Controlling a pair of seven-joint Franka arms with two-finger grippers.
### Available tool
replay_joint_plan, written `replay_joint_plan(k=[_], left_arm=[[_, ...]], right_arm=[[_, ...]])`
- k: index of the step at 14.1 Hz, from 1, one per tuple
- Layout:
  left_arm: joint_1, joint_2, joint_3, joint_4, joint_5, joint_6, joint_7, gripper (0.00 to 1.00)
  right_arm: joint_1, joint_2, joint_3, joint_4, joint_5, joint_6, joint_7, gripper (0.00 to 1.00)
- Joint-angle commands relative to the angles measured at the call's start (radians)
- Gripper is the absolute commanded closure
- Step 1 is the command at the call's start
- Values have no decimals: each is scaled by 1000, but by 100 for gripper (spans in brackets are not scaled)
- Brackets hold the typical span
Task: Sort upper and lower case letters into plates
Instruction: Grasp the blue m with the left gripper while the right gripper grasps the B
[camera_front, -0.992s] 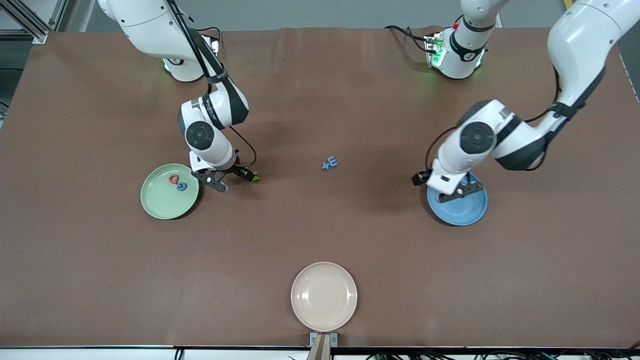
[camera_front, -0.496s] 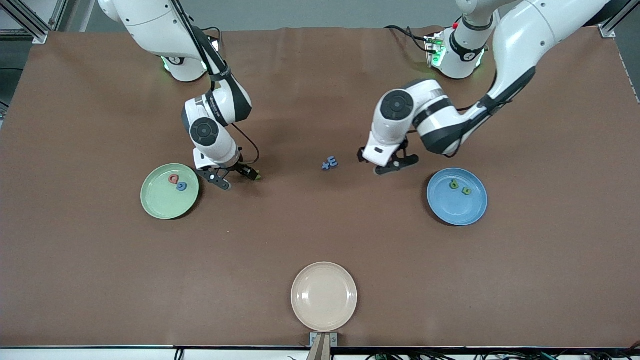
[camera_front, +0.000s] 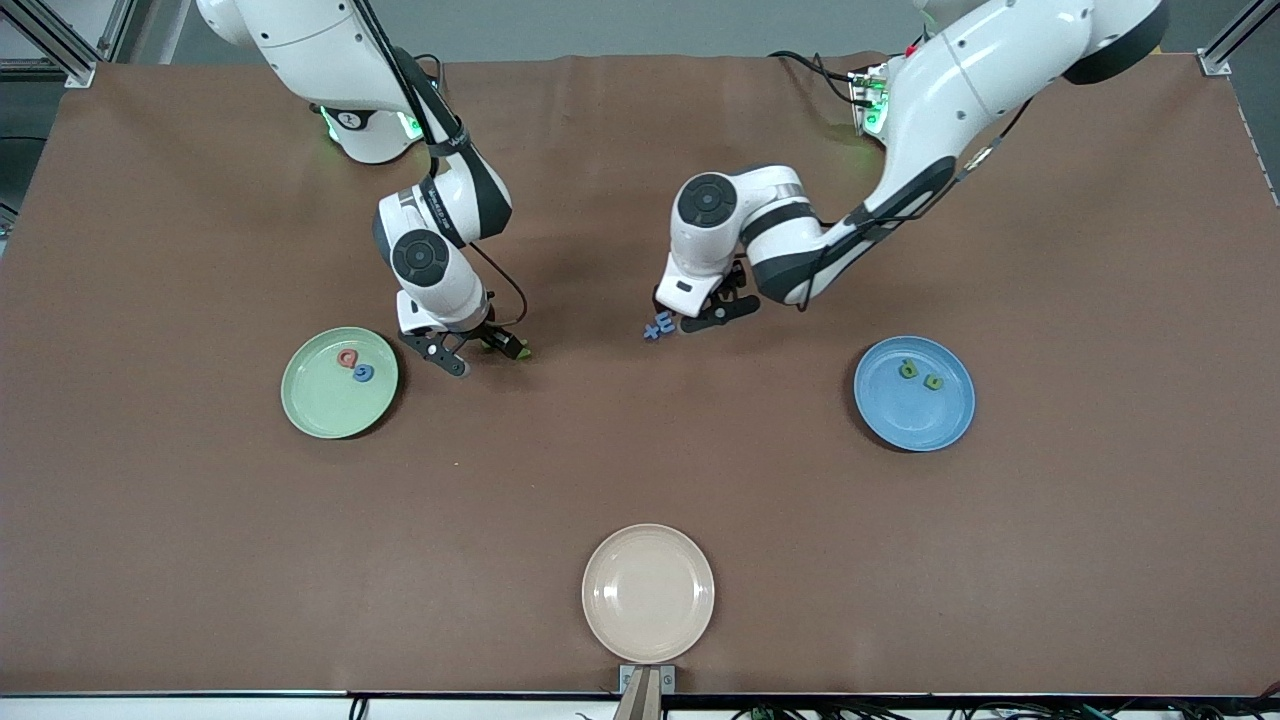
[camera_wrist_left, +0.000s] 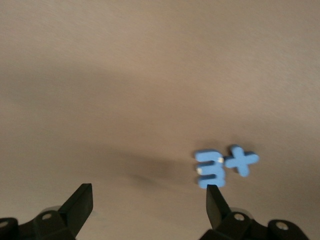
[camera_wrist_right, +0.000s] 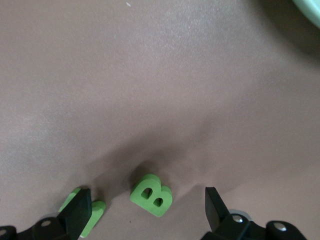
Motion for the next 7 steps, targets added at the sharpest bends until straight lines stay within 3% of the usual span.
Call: replay_joint_plan(k=[1,7], left_arm=[[-50,48,19,77,-16,1,2,0],[-134,82,99,108,-14,57,5,0]], right_arm=[[-32,-16,-3,5,2,-11,-57,0],[-26,-12,-3,13,4,-47,-61,0]])
